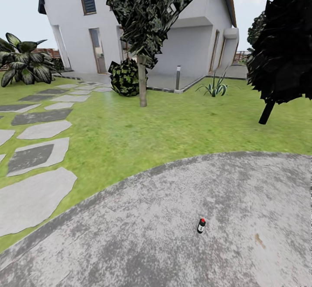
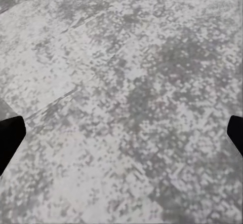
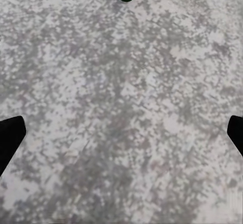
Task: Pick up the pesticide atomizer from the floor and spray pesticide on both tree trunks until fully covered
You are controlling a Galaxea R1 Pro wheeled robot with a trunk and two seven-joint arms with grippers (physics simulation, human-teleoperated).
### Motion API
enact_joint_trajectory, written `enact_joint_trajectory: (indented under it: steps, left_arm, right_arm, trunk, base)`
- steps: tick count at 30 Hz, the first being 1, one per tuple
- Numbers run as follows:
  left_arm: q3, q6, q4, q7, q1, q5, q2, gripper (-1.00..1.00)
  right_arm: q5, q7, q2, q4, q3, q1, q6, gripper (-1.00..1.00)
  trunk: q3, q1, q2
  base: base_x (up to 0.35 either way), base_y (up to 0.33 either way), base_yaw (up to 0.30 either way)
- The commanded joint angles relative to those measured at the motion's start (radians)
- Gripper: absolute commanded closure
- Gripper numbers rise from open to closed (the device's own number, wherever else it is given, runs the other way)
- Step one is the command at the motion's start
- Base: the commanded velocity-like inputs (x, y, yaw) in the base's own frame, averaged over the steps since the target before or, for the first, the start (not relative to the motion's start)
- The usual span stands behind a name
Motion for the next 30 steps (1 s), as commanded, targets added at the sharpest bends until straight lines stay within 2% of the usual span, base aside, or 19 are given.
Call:
enact_joint_trajectory:
  steps: [1, 30]
  left_arm:
    - [0.004, -0.003, 0.001, 0.002, -0.001, -0.007, -0.001, -1.0]
    - [0.003, -0.002, 0.001, 0.002, -0.001, -0.007, -0.001, -1.0]
  right_arm:
    - [0.0, 0.0, 0.0, 0.001, 0.0, -0.001, -0.003, -1.0]
    - [0.0, -0.002, 0.0, -0.004, -0.001, -0.001, -0.003, -1.0]
  trunk:
    - [-0.002, 0.0, 0.0]
    - [-0.027, 0.0, 0.0]
  base:
    - [0.196, 0.284, -0.261]
    - [0.056, 0.313, -0.263]
